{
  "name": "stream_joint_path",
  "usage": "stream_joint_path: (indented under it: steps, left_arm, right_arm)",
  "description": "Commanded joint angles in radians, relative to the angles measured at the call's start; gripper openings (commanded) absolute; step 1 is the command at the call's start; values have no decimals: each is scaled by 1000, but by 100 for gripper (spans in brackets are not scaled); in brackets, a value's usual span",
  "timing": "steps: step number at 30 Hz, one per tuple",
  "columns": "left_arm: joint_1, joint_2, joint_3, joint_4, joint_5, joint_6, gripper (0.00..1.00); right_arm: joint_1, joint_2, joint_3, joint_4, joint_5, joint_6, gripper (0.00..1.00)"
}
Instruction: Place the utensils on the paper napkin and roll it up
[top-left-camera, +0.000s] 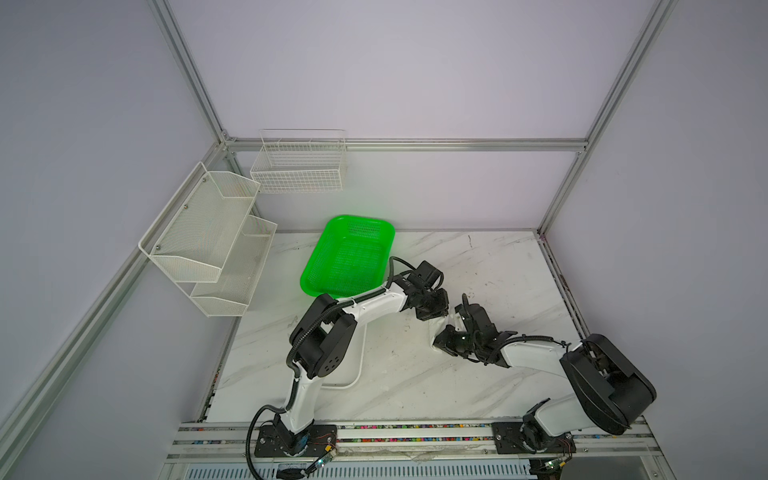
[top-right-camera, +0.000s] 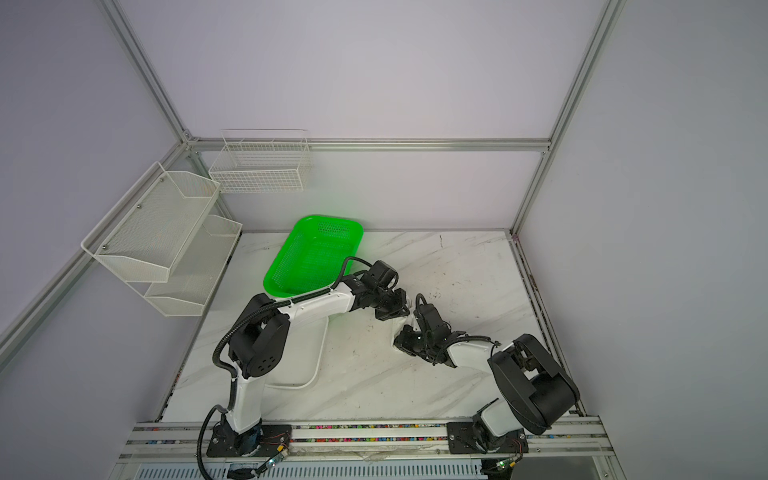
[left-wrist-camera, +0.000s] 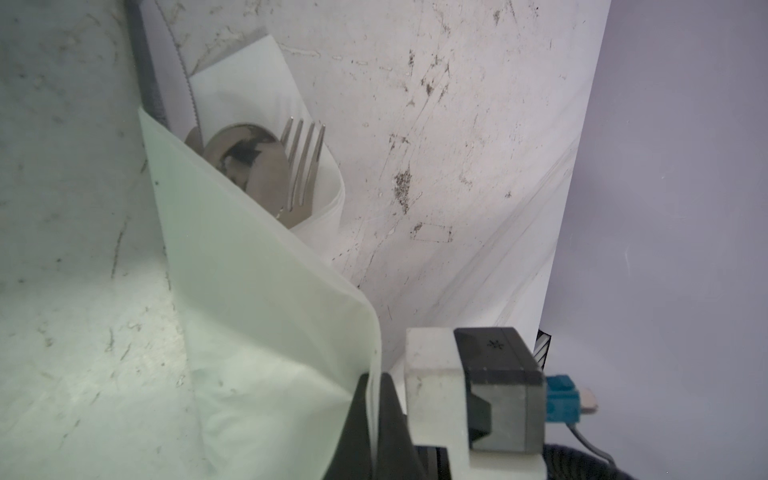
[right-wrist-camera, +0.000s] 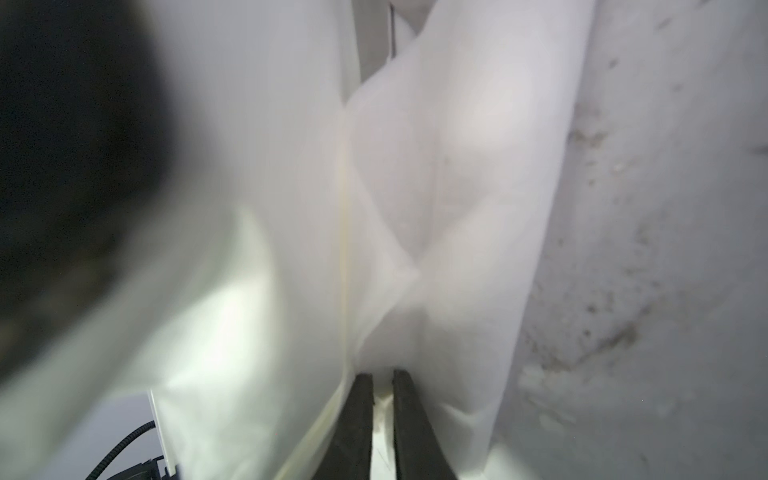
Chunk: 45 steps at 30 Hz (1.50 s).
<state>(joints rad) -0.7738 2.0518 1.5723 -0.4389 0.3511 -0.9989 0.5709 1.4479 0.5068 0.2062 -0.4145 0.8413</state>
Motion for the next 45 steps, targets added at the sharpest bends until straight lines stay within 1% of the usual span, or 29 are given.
stream_joint_path:
  steps: [1, 6, 18, 26, 31, 34, 38, 43, 44, 45]
  left_arm:
    - [-2, -10, 39, 52, -6, -15, 0]
    - [-1, -11, 34, 52, -13, -18, 0]
    - [-20, 8, 55, 55, -11, -45, 0]
    - [-61, 41, 58, 117, -7, -117, 0]
    - [-64, 54, 55, 134, -14, -127, 0]
    - [-64, 51, 43, 138, -34, -121, 0]
    - [-64, 54, 40, 132, -46, -112, 0]
    - [-64, 64, 43, 137, -41, -110, 0]
    - [-64, 66, 45, 139, -38, -112, 0]
    - [-64, 67, 46, 139, -34, -110, 0]
  right_arm:
    - [-15, -63, -23, -34, 32, 7, 16]
    - [-25, -69, -39, -37, 25, 1, 16]
    - [-26, 8, -48, -28, 37, -38, 13]
    - [-26, -6, -63, -28, 45, -36, 13]
    - [-28, -44, -64, -35, 37, -27, 15]
    - [-27, -97, -64, -58, 43, -3, 18]
    - [-28, -178, -63, -130, 84, 12, 24]
    - [-28, -264, -85, -177, 116, 40, 31]
    - [-28, -282, -93, -171, 111, 39, 35]
    - [-27, -300, -101, -156, 104, 43, 41]
